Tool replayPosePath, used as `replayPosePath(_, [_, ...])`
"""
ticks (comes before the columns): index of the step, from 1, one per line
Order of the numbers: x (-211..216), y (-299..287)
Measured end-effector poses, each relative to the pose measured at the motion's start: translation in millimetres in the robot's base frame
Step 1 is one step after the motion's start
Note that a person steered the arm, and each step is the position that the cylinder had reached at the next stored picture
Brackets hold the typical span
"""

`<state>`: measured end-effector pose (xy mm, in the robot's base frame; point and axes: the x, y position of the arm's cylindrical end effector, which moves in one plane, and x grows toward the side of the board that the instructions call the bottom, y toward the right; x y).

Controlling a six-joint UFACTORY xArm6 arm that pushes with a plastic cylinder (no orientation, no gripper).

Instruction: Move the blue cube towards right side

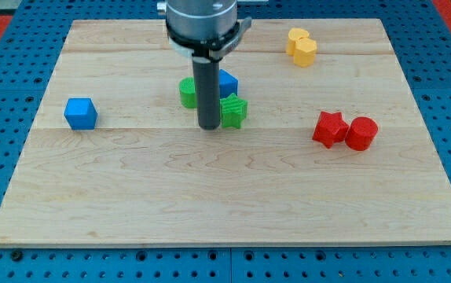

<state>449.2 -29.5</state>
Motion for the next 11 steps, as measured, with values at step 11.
replayPosePath(11, [-124,-168])
